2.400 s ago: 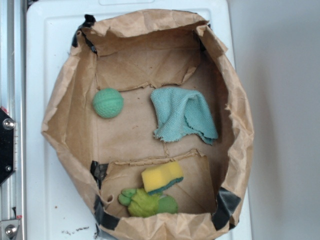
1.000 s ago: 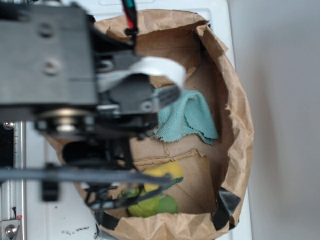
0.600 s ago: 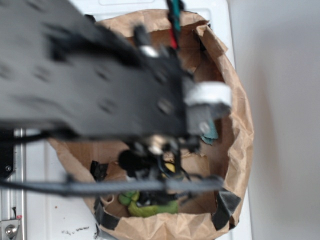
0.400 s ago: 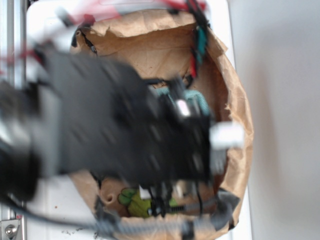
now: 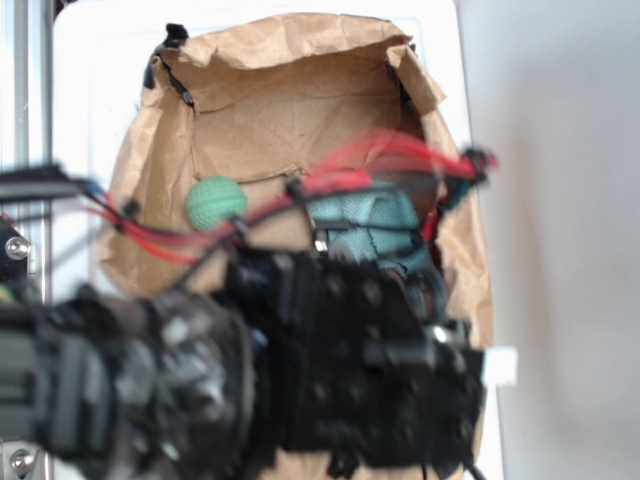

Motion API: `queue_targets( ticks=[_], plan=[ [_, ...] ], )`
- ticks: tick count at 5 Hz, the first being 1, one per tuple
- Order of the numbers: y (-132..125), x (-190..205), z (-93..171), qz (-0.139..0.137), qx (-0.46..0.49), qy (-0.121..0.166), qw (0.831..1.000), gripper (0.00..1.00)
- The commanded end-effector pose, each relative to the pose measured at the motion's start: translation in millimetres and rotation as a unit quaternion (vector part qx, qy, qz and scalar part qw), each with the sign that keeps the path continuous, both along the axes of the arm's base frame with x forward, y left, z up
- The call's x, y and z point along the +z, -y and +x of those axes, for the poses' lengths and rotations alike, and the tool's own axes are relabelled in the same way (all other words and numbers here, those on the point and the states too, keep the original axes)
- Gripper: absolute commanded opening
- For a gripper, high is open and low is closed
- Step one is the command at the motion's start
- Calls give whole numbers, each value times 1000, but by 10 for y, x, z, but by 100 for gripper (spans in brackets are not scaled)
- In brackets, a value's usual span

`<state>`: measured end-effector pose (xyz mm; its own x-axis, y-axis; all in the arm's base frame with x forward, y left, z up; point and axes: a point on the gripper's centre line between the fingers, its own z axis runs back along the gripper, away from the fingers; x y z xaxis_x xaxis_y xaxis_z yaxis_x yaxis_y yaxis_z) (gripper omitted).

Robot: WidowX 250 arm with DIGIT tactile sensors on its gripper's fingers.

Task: Grab the green sponge.

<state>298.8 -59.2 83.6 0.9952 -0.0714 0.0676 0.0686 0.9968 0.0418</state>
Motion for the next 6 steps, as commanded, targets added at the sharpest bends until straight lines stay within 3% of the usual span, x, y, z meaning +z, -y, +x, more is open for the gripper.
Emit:
queue_targets(
  ticks=[1, 2, 3, 4, 6],
  plan=[
    [132, -79, 107, -11, -10, -20, 1000, 100],
    [189, -152, 129, -15, 7, -50, 999, 100],
    [170, -170, 130, -10, 18, -56, 998, 0],
    [123, -35, 118, -15, 15, -45, 999, 0],
    [-173, 610, -17, -62, 28, 28, 997, 0]
  ],
)
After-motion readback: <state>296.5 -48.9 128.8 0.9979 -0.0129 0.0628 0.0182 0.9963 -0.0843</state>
